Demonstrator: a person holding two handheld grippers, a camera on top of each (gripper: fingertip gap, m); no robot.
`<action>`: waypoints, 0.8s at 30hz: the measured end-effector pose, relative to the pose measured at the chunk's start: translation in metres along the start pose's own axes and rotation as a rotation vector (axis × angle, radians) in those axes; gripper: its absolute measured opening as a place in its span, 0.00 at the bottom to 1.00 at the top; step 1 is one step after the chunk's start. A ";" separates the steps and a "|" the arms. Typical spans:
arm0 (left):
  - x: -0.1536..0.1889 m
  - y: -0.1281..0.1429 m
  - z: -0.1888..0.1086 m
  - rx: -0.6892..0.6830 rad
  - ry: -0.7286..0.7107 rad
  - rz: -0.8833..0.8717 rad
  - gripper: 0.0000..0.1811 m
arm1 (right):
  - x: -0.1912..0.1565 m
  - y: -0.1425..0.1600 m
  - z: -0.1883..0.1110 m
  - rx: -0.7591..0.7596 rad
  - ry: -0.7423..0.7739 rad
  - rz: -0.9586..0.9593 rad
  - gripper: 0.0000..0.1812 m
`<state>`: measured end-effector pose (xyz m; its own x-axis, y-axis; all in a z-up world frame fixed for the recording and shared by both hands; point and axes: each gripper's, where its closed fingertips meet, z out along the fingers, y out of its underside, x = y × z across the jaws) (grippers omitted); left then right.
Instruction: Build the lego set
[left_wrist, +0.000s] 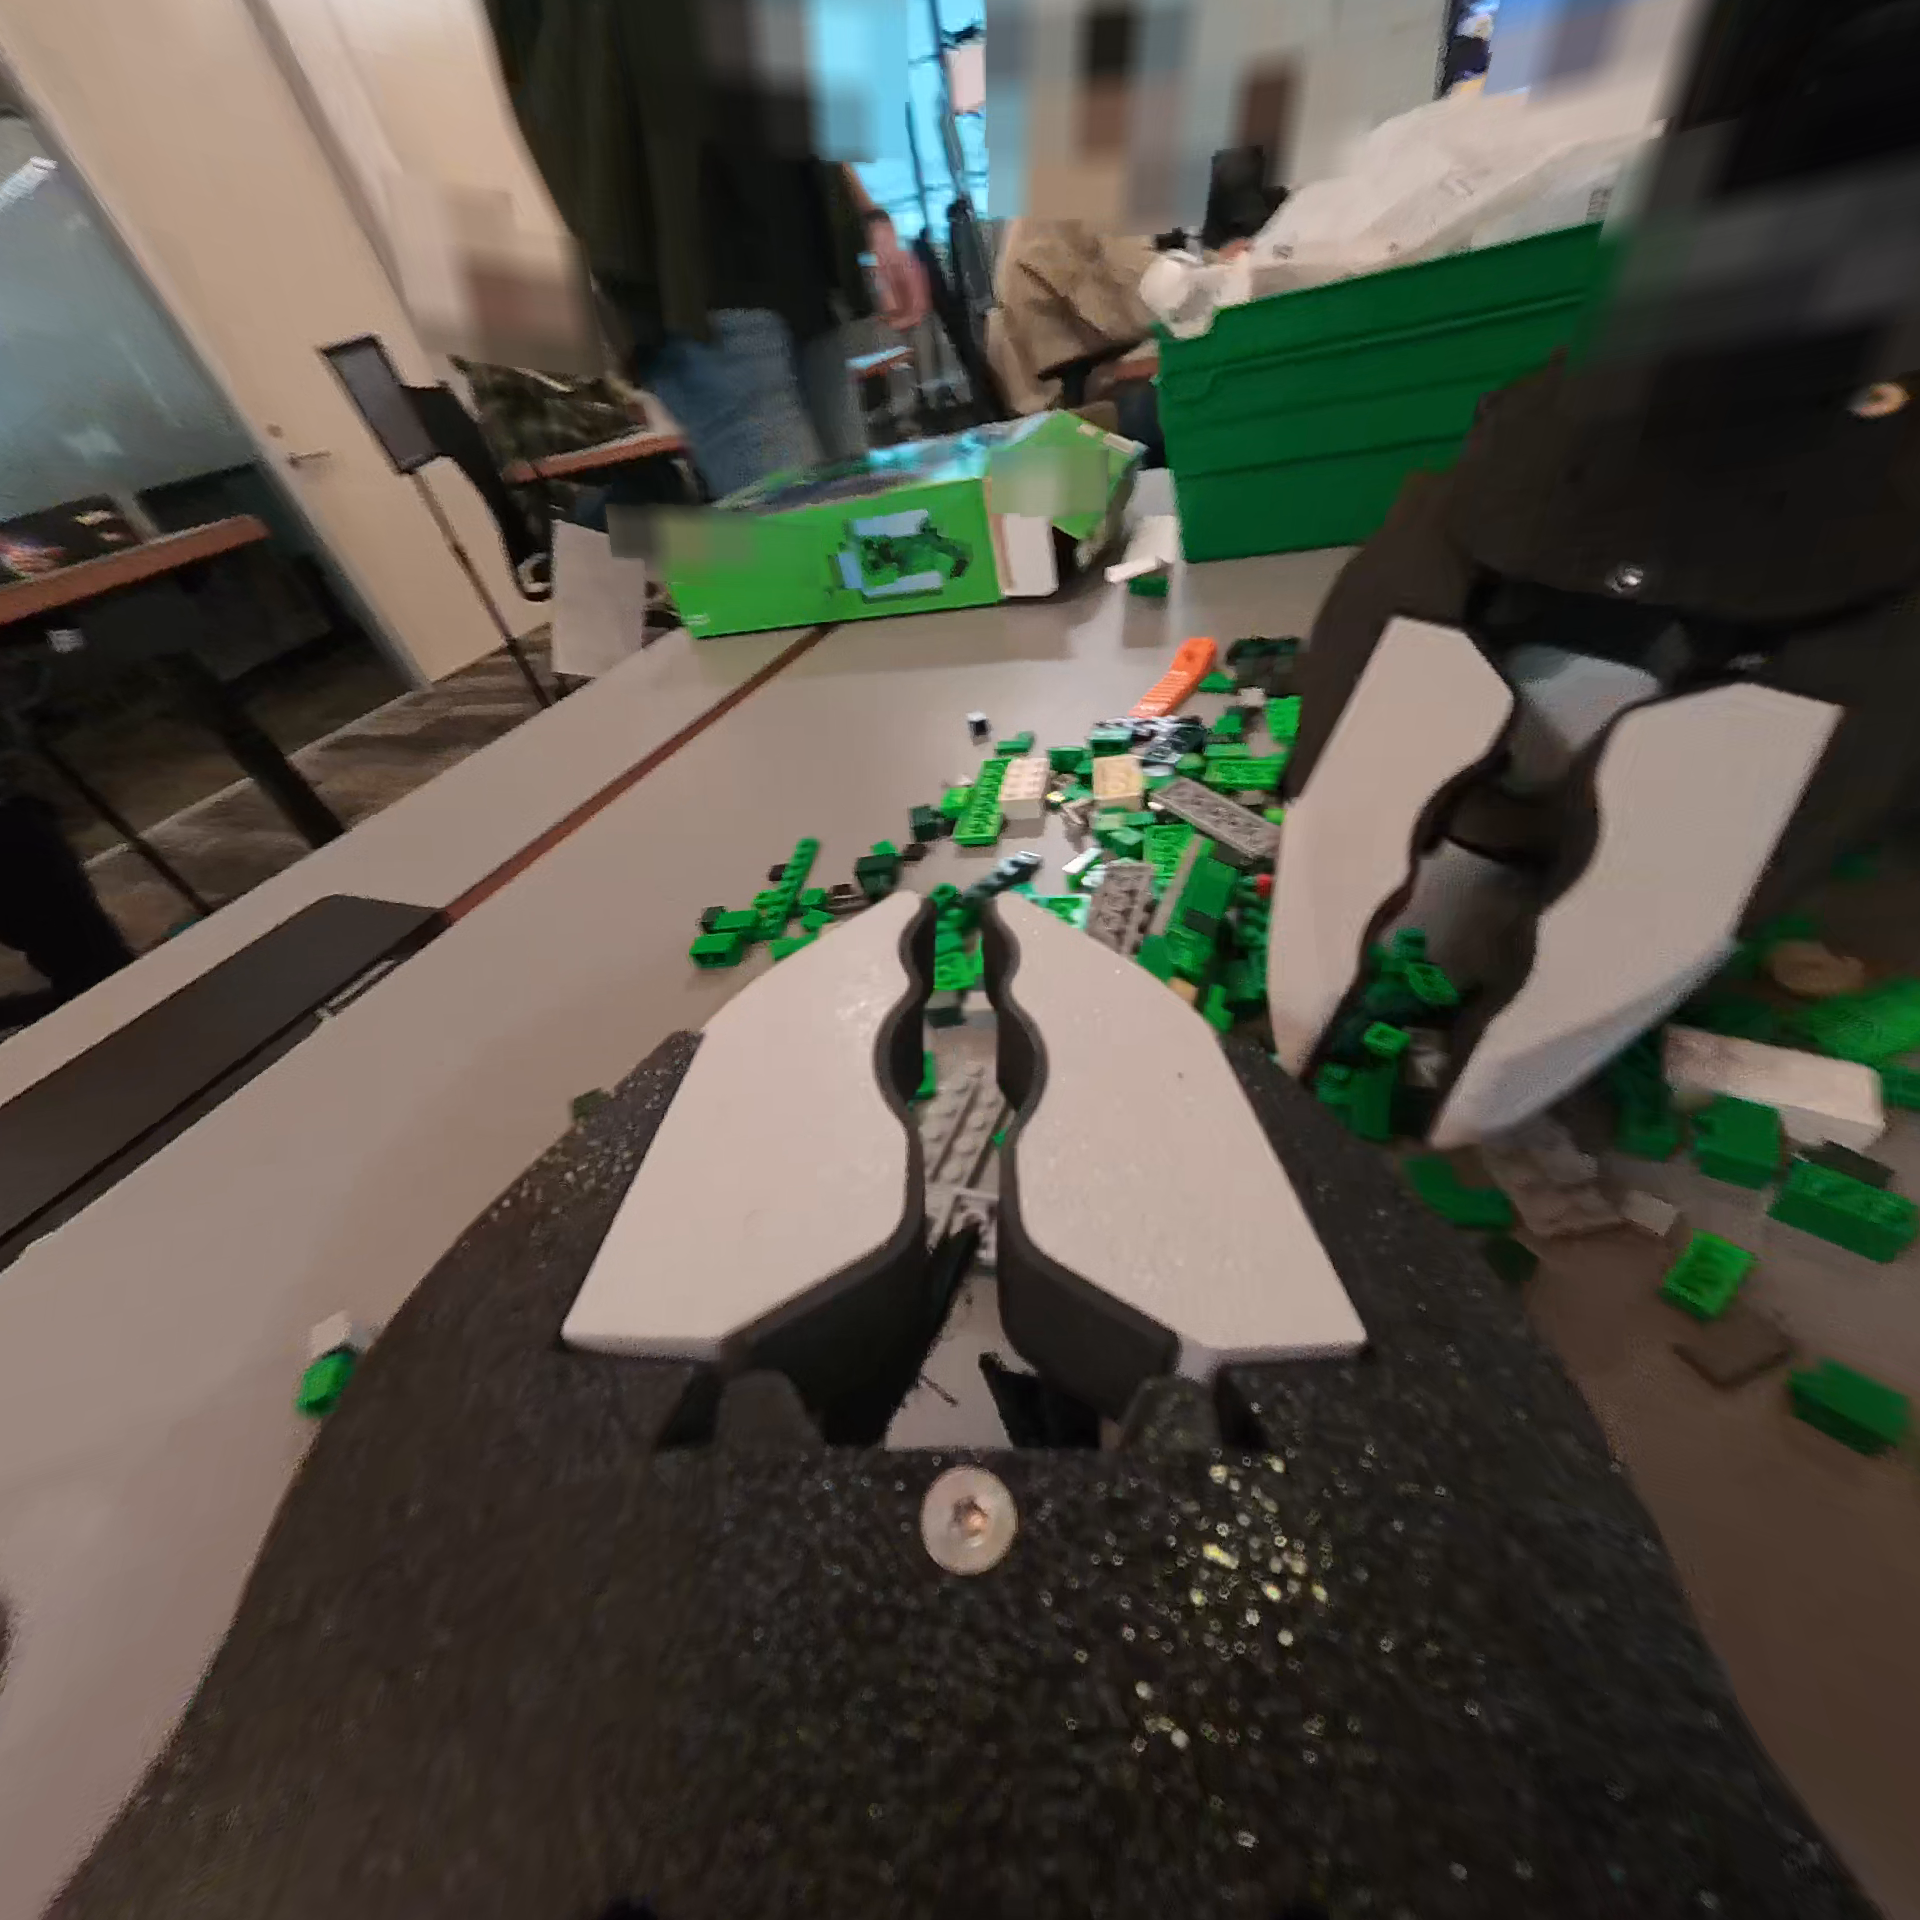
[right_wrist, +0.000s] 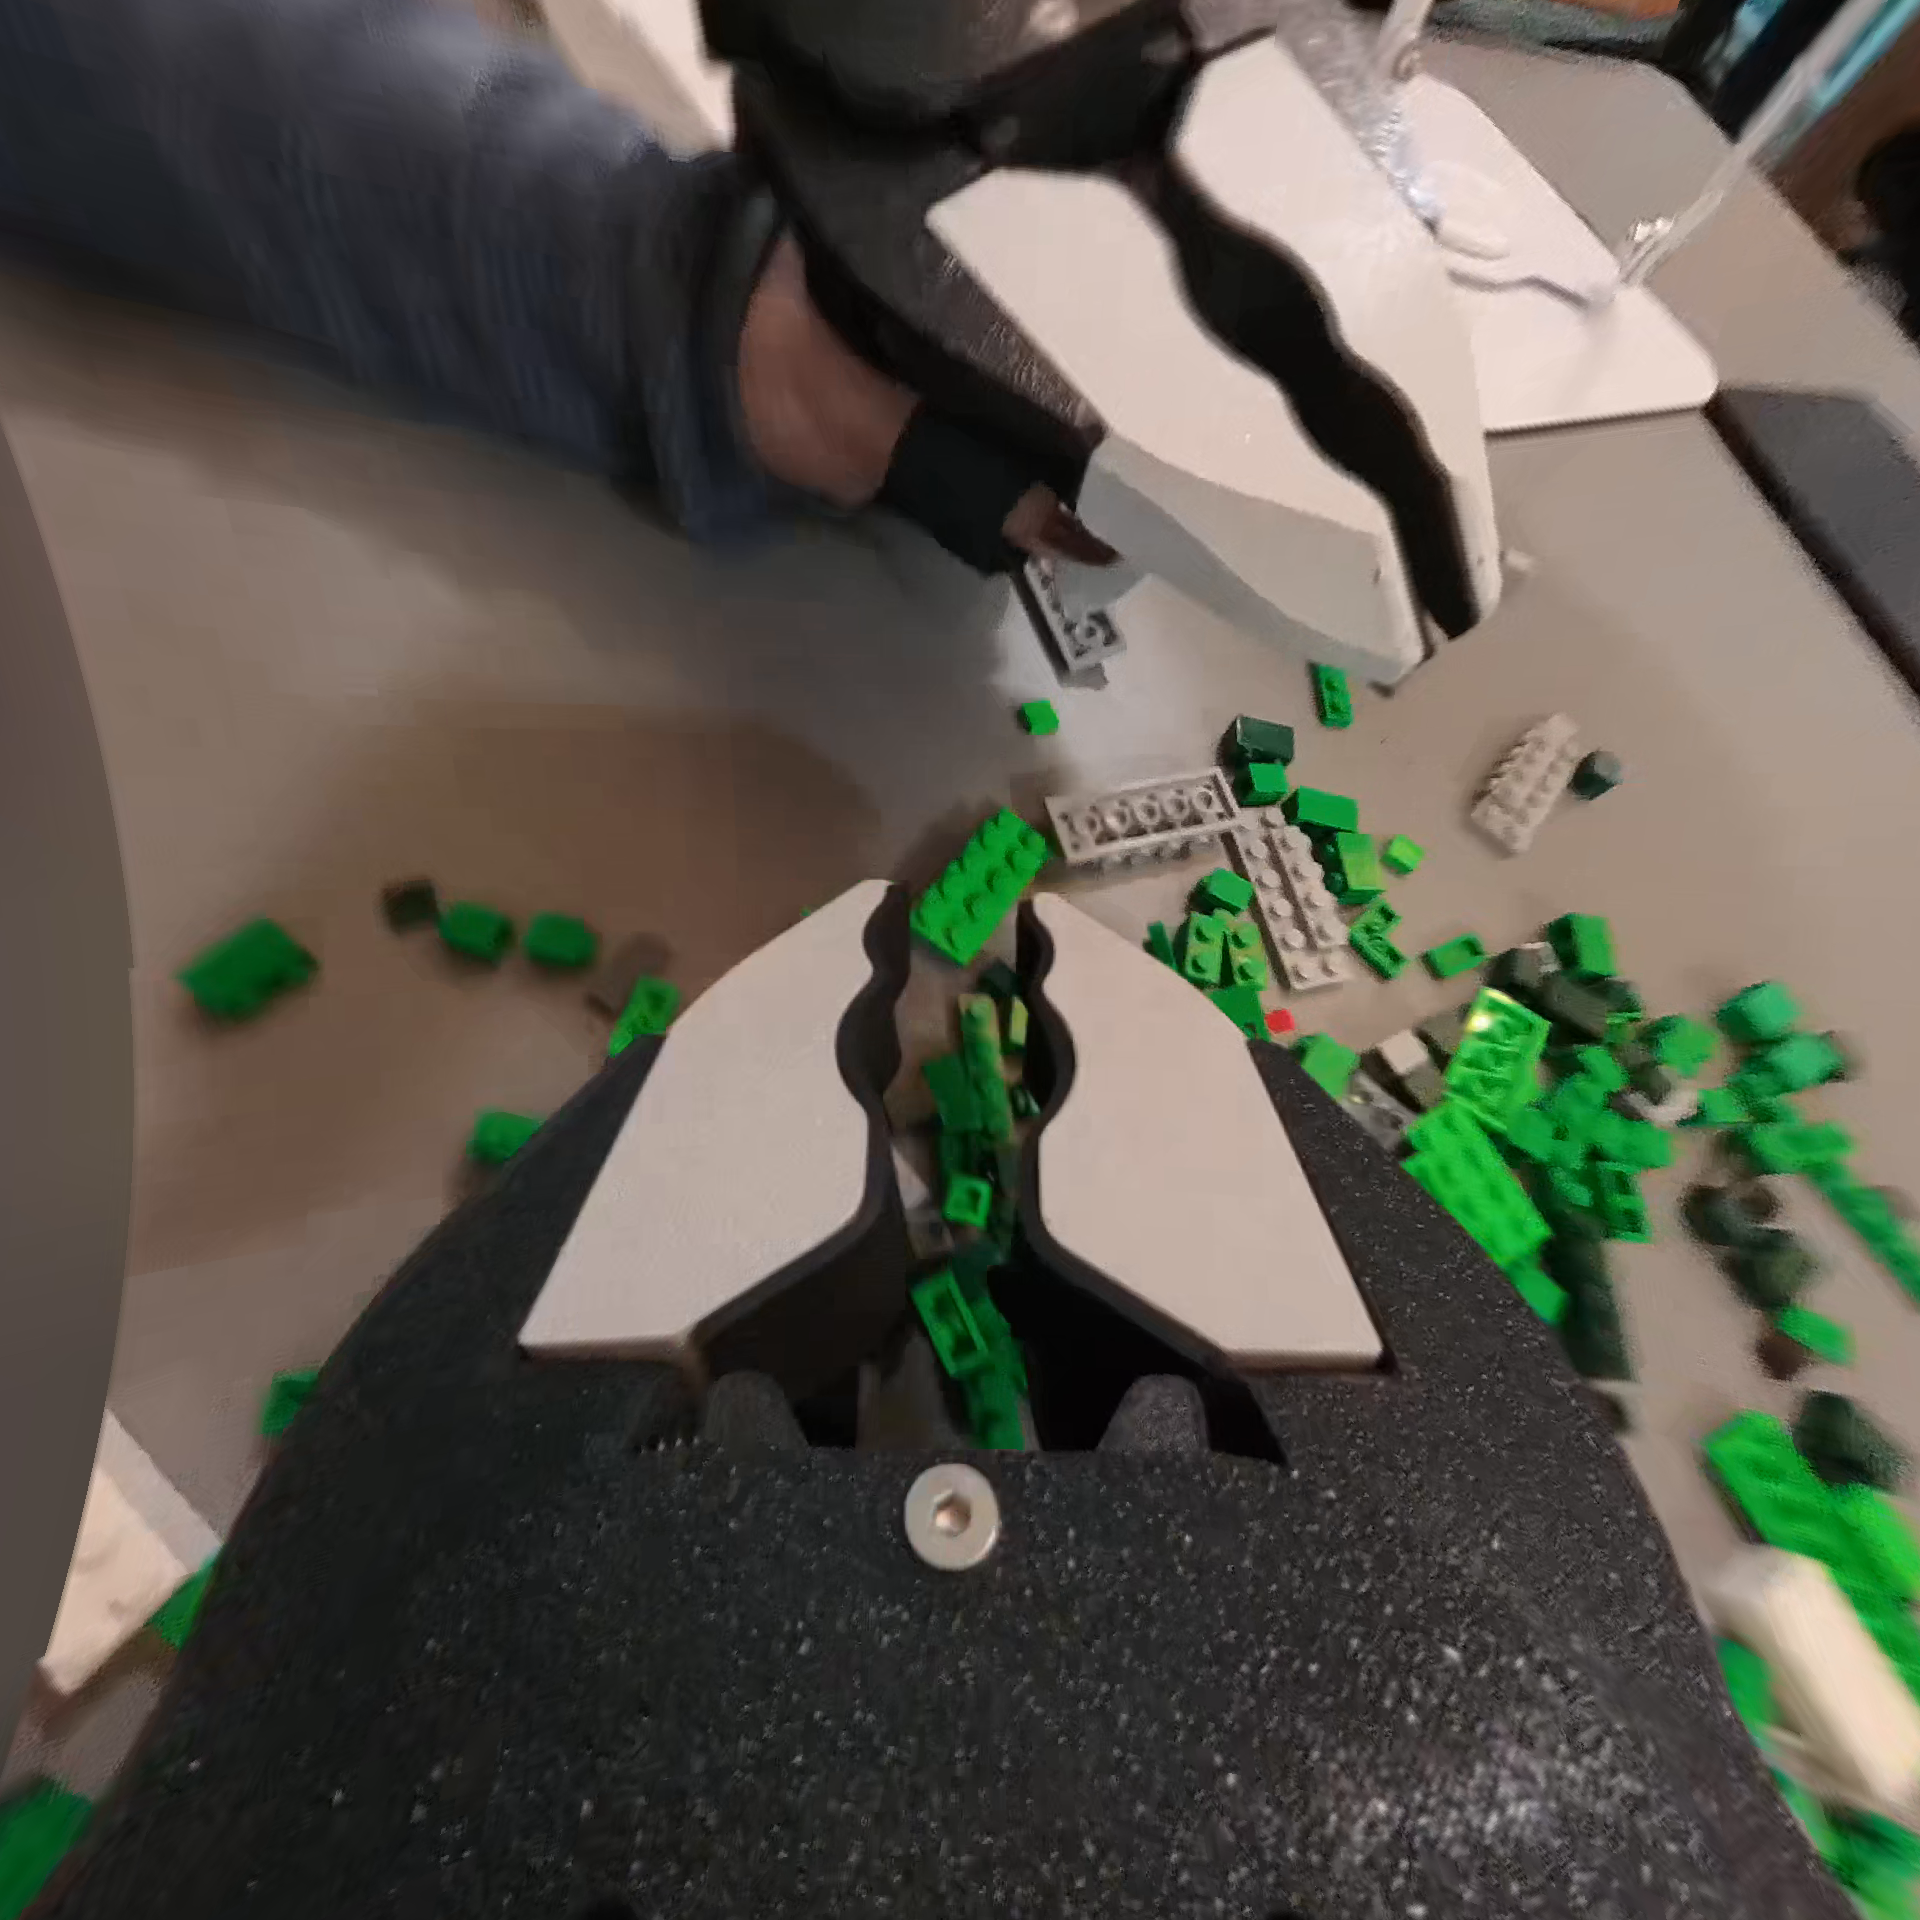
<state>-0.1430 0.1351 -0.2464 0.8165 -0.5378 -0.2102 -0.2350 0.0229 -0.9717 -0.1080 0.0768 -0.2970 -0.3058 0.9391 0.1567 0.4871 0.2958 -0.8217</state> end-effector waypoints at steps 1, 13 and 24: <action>-0.005 -0.001 -0.001 0.010 -0.031 -0.007 0.04 | 0.000 -0.004 0.004 0.014 0.001 0.066 0.11; -0.006 -0.001 -0.002 0.009 -0.052 0.012 0.04 | 0.004 0.015 0.030 -0.325 0.132 0.086 0.15; 0.002 -0.001 -0.001 0.013 -0.005 0.043 0.03 | 0.012 0.018 0.021 -0.247 0.090 0.107 0.09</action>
<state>-0.1414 0.1332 -0.2459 0.8082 -0.5322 -0.2522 -0.2632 0.0566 -0.9631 -0.1201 0.0901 -0.3210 -0.1733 0.9757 0.1337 0.7005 0.2176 -0.6797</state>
